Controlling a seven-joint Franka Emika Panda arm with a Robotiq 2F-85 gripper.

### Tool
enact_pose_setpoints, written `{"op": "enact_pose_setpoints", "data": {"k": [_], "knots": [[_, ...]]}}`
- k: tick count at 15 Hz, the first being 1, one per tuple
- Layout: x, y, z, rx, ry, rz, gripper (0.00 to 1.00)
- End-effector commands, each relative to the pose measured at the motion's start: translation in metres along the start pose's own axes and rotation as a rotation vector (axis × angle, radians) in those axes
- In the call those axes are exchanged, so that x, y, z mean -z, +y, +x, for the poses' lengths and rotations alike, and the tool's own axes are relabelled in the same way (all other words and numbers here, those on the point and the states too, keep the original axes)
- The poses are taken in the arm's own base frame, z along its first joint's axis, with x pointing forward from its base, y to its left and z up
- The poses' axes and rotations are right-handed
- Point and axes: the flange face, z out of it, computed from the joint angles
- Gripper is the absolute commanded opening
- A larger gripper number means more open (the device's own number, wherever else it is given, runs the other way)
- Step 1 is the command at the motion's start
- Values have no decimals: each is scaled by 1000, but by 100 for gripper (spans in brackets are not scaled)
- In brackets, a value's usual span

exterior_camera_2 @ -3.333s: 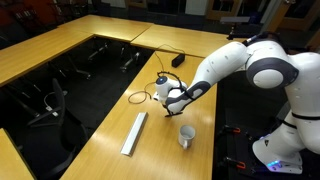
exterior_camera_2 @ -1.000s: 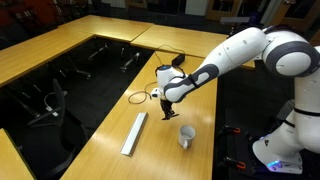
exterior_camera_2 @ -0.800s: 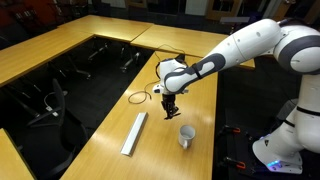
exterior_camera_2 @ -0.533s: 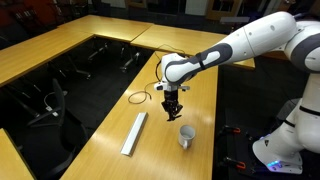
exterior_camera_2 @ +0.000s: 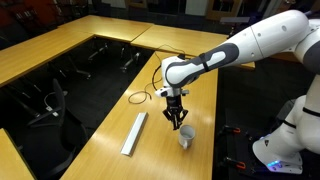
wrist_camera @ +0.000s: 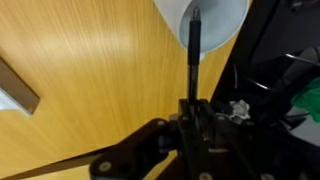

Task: Put the black pen inside the white mug

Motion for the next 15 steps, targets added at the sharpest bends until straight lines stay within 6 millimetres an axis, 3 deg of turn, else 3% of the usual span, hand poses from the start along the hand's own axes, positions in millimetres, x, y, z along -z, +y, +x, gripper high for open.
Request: {"op": "enact_pose_setpoints", "data": {"k": [1, 7, 15], "knots": [[-5, -16, 10, 80, 23, 44, 4], [-22, -30, 13, 136, 19, 97, 4], [-35, -36, -12, 115, -5, 133, 4]]}}
